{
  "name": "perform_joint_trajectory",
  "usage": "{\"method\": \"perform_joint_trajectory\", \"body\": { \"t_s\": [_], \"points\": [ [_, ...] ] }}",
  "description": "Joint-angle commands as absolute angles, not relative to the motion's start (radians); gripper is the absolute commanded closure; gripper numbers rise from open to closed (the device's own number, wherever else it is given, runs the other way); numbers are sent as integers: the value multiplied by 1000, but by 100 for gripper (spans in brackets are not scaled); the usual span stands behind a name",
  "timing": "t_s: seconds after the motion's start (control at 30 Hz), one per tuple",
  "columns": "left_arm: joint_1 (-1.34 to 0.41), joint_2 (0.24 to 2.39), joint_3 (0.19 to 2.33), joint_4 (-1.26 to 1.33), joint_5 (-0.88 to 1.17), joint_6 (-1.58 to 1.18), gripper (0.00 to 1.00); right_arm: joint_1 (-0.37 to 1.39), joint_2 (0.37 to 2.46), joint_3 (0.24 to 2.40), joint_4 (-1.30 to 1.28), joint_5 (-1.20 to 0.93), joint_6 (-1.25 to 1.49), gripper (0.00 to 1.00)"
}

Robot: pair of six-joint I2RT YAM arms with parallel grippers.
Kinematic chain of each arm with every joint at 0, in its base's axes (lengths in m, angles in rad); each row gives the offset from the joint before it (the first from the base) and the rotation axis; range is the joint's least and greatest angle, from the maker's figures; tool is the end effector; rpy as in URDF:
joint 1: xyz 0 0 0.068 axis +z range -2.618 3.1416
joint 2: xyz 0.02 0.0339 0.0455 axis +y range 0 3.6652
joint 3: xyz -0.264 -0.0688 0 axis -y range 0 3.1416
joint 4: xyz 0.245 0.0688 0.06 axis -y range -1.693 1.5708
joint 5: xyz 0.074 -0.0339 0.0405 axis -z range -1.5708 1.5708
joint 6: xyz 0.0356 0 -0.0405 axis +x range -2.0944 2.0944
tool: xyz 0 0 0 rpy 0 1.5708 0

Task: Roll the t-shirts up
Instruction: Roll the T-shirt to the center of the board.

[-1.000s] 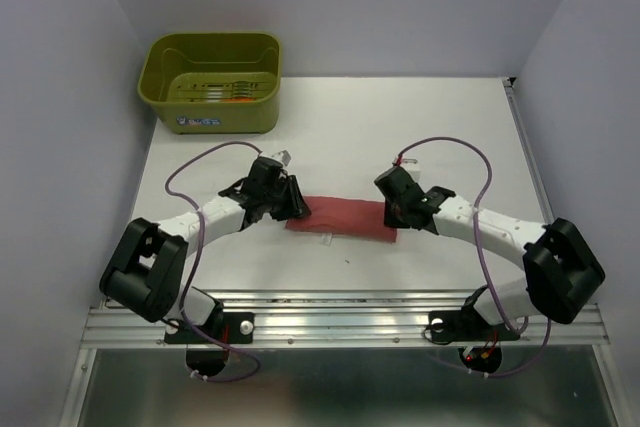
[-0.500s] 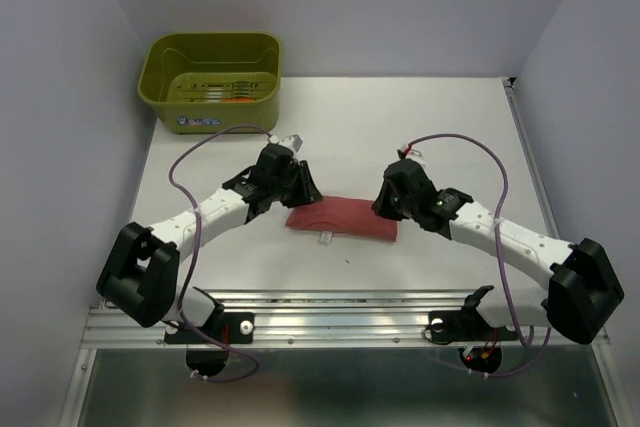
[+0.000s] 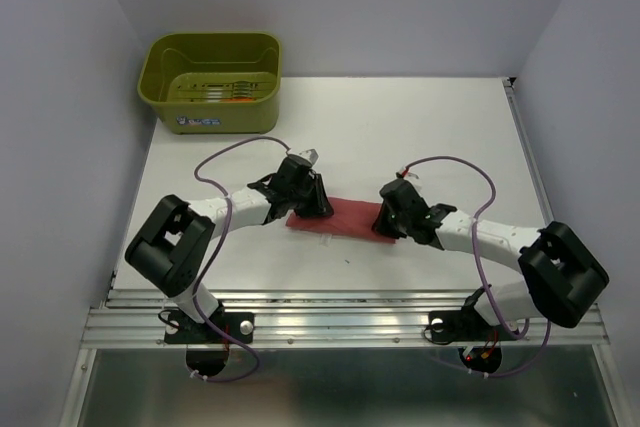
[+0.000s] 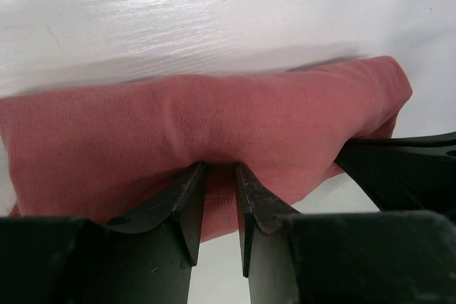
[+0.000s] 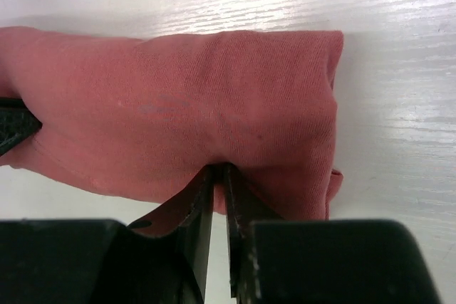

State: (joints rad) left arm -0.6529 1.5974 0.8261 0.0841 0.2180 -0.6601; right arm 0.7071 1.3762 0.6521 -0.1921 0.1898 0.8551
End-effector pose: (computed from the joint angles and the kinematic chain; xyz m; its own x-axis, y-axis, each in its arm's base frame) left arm 0.2563 -0.2057 0.1807 -0.8432 -0.1088 -0.5265 0.2644 0.7687 -0.5824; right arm 0.2009 0.1629 0.1687 -0.8113 0.2816 -0.5124 0.0938 0.9277 0.3613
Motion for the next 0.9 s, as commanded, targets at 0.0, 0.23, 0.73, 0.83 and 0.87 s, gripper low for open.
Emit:
{"method": "perform_joint_trajectory", "body": {
  "t_s": [0.0,0.23,0.73,0.83,0.87],
  "points": [
    [-652,1568,795,75,195,-640,65,706,1356,611,-215,229,841,85],
    [-653,1448,842,5,193,-609,65,706,1218,693,-271,201,772,86],
    [-704,1595,917,123,270,-672,66,706,1469,792,-35,52,848,86],
    [-703,1655,861,162,261,-695,67,706,1543,750,6,47,862,86],
    [-703,1669,842,179,265,-702,67,706,1560,738,24,48,865,87]
  ]
}}
